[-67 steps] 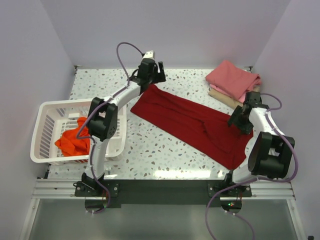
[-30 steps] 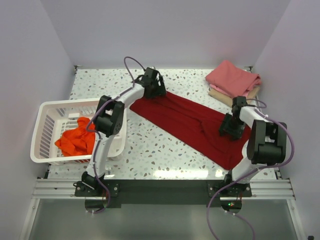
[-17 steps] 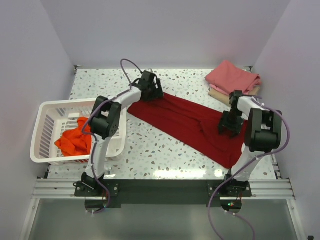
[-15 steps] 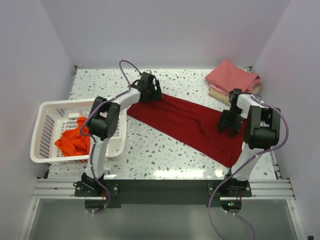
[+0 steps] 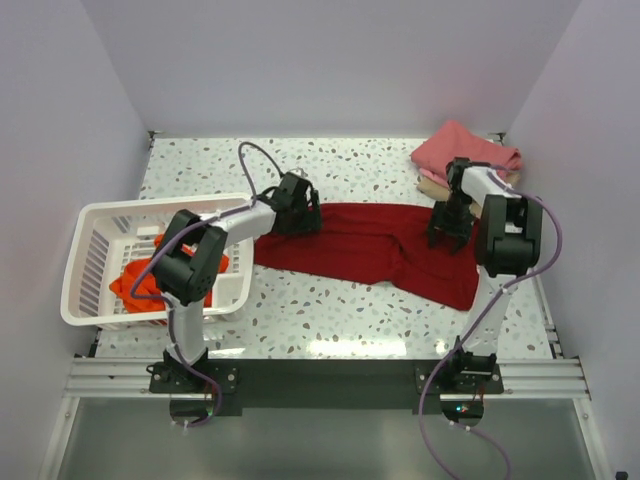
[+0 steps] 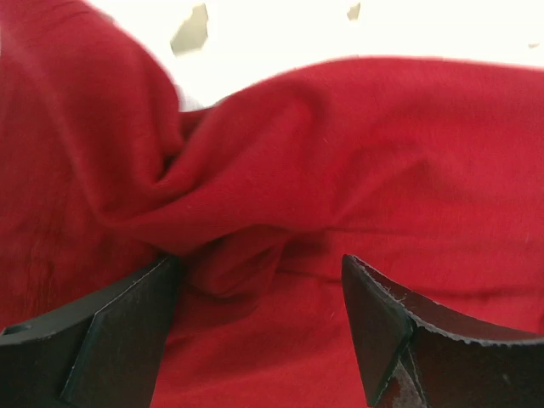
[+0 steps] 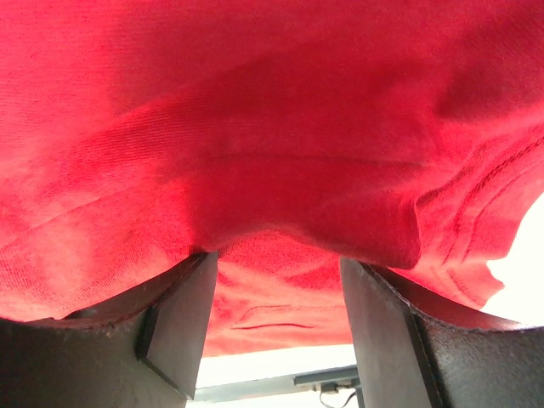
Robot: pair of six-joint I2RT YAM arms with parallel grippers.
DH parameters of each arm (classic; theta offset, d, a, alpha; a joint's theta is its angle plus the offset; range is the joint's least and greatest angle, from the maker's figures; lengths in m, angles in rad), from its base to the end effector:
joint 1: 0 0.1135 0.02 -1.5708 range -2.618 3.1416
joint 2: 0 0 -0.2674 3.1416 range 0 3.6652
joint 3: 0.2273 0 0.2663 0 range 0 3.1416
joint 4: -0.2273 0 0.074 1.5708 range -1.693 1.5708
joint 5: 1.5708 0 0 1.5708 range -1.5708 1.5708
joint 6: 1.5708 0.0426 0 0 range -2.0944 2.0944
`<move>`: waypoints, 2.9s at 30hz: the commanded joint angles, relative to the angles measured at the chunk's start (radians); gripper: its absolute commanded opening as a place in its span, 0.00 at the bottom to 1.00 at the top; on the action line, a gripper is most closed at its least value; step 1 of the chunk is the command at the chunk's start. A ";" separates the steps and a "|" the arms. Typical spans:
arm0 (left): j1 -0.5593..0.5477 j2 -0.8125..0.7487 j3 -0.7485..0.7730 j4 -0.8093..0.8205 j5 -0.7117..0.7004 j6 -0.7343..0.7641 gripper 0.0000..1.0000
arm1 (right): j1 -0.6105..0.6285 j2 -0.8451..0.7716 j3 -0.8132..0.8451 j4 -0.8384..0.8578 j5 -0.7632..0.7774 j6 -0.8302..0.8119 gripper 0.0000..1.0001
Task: Fold and stack the t-shirts
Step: Fold the tshirt
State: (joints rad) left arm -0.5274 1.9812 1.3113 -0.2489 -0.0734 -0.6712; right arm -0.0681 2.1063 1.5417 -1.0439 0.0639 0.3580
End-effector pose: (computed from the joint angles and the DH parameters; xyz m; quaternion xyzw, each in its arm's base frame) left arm 0.3801 -0.2177 0.1521 -0.0797 0.9434 -0.1518 0.2839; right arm 0.4022 -0.0302 0.1389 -0.2107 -0.9768 0.0343 0.0140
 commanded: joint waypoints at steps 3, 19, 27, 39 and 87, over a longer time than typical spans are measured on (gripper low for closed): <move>-0.052 -0.067 -0.139 -0.153 0.041 -0.036 0.82 | 0.106 0.130 0.067 0.171 0.007 0.047 0.64; -0.152 -0.297 -0.342 -0.288 0.126 -0.062 0.82 | 0.267 0.398 0.581 0.070 0.020 0.098 0.65; -0.197 -0.323 -0.299 -0.314 0.256 -0.024 0.82 | 0.300 0.540 0.859 0.085 -0.062 0.196 0.67; -0.198 -0.424 -0.049 -0.423 0.324 0.012 0.84 | 0.352 0.364 0.867 0.217 -0.161 0.202 0.73; -0.278 -0.179 -0.169 -0.230 0.448 -0.123 0.86 | 0.289 0.616 0.920 0.257 -0.032 0.186 0.76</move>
State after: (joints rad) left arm -0.7727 1.7832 1.1004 -0.5140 0.2989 -0.7013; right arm 0.2337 2.6167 2.4550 -0.8608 0.0826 0.5060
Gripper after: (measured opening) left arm 0.853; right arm 0.750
